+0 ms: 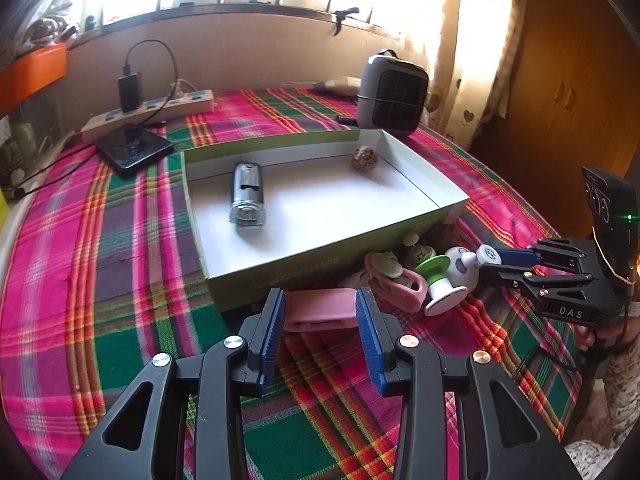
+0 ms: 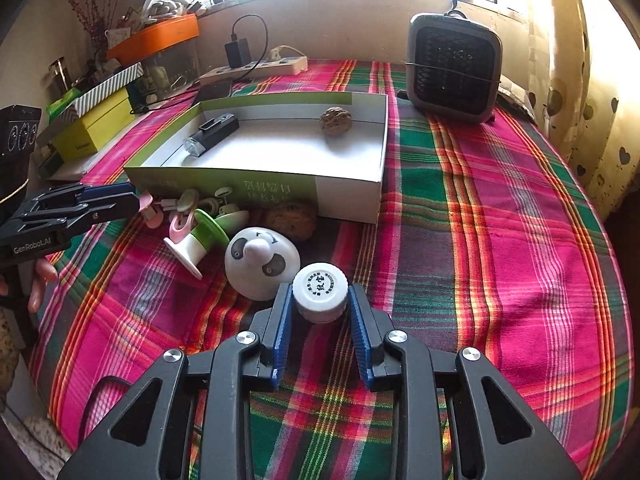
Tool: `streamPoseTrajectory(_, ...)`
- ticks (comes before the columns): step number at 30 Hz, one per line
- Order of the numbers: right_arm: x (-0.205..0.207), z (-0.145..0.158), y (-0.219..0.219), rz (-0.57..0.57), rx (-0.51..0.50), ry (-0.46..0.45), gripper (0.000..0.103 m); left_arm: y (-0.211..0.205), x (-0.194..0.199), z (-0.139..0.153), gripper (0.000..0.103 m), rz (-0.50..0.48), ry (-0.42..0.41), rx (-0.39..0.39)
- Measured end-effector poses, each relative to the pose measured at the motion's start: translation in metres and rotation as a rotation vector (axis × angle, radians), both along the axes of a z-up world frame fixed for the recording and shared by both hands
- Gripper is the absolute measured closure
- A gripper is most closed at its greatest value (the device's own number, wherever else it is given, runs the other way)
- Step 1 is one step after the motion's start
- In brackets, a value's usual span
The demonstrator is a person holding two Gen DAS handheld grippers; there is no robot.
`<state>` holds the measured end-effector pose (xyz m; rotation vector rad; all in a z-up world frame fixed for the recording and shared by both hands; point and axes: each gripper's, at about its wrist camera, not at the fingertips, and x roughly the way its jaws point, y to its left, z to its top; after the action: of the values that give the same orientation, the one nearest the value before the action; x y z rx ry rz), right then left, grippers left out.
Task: Organize objects
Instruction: 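Grasp the white round jar with the right gripper while the left gripper grasps the pink ear hook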
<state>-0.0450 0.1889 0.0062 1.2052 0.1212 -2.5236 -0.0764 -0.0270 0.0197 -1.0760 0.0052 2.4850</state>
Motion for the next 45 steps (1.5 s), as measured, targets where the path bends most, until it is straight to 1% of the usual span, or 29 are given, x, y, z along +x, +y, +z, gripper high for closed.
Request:
streamPoseTrajectory(5,-0.001,0.0,-0.002,0.0,0.019,0.005,0.074,0.002,-0.001,0.0,0.066,-0.005,-0.009,0.003)
streamPoseTrajectory(9,-0.001,0.0,-0.001,-0.001,0.011,0.003,0.074,0.009,0.008,-0.001,0.066,-0.052,-0.027,0.004)
streamPoseTrajectory(12,-0.001,0.0,-0.002,-0.001,0.014,0.003,0.074,0.015,0.012,-0.004,0.066,-0.085,-0.055,0.004)
streamPoseTrajectory(13,-0.001,0.0,-0.002,-0.002,0.013,0.003,0.074,0.017,0.014,-0.004,0.066,-0.09,-0.05,-0.004)
streamPoseTrajectory(15,-0.001,0.0,-0.002,-0.002,0.012,0.003,0.074,0.016,0.017,0.0,0.066,-0.078,-0.014,-0.023)
streamPoseTrajectory(17,0.0,0.0,-0.003,-0.002,0.012,0.003,0.074,0.012,0.014,0.004,0.066,-0.062,-0.007,-0.003)
streamPoseTrajectory(19,0.0,0.0,-0.002,-0.002,0.014,0.003,0.074,0.007,0.009,0.006,0.066,-0.054,-0.022,0.04)
streamPoseTrajectory(20,0.0,0.0,-0.002,-0.002,0.015,0.004,0.074,0.007,0.005,0.004,0.066,-0.071,-0.037,0.051)
streamPoseTrajectory(22,-0.001,0.0,-0.002,-0.002,0.014,0.003,0.074,0.011,-0.001,-0.002,0.064,-0.09,-0.066,0.041)
streamPoseTrajectory(26,0.0,0.0,-0.002,-0.002,0.015,0.003,0.074,0.012,-0.002,-0.003,0.064,-0.096,-0.081,0.056)
streamPoseTrajectory(34,0.0,0.0,-0.002,-0.002,0.018,0.004,0.074,0.025,0.013,-0.007,0.064,-0.163,-0.108,0.044)
streamPoseTrajectory(37,-0.001,0.0,-0.002,-0.002,0.017,0.004,0.074,0.031,0.02,-0.007,0.064,-0.195,-0.115,0.055)
streamPoseTrajectory(39,-0.001,0.0,-0.002,-0.002,0.018,0.005,0.074,0.035,0.023,-0.007,0.064,-0.207,-0.111,0.039)
streamPoseTrajectory(41,-0.001,0.0,-0.002,-0.002,0.021,0.005,0.074,0.037,0.022,-0.009,0.064,-0.194,-0.107,0.012)
streamPoseTrajectory(44,-0.001,0.0,-0.002,-0.001,0.023,0.006,0.074,0.035,0.018,-0.01,0.064,-0.173,-0.122,0.029)
streamPoseTrajectory(45,-0.001,0.0,-0.002,-0.001,0.024,0.006,0.074,0.037,0.019,-0.01,0.064,-0.172,-0.12,0.021)
